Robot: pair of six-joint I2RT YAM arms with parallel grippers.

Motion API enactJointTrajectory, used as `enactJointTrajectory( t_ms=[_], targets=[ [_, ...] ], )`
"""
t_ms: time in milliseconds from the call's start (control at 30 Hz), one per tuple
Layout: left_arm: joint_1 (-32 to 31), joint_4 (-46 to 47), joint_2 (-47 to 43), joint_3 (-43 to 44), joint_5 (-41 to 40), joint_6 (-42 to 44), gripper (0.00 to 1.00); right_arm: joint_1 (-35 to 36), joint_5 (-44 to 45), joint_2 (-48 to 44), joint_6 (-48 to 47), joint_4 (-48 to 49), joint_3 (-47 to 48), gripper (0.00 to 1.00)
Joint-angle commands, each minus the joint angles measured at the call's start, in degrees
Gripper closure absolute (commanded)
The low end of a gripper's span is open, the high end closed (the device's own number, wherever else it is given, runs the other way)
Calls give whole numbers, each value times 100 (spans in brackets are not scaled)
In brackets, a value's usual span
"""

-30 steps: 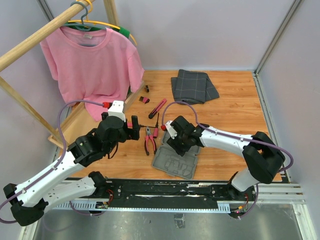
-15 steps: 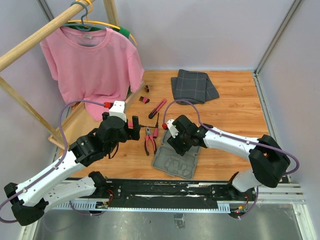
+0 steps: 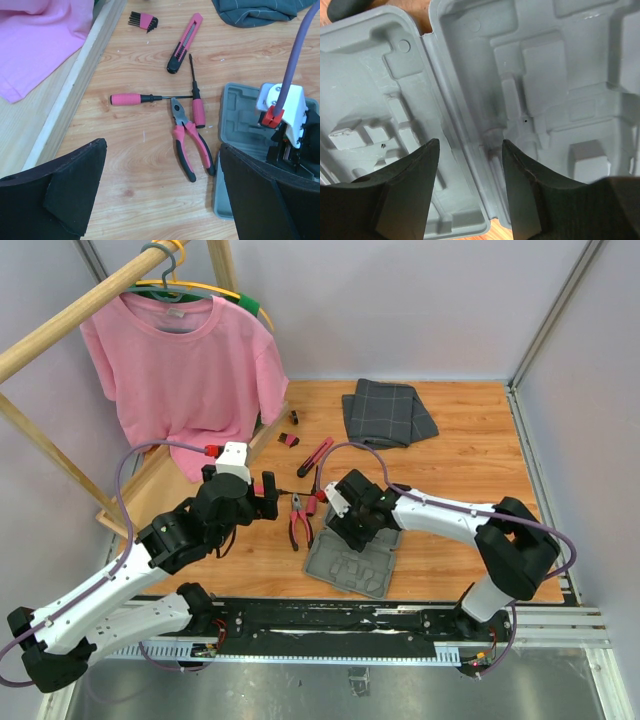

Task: Sort the tools into containers
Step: Adjust the storage box at the center of the board.

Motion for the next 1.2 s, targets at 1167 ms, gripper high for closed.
enactJointTrajectory(
  t_ms=[1167],
  targets=[
    [50, 156, 12, -43, -170, -3, 1, -756, 2193, -641, 3130, -251, -704, 78]
  ],
)
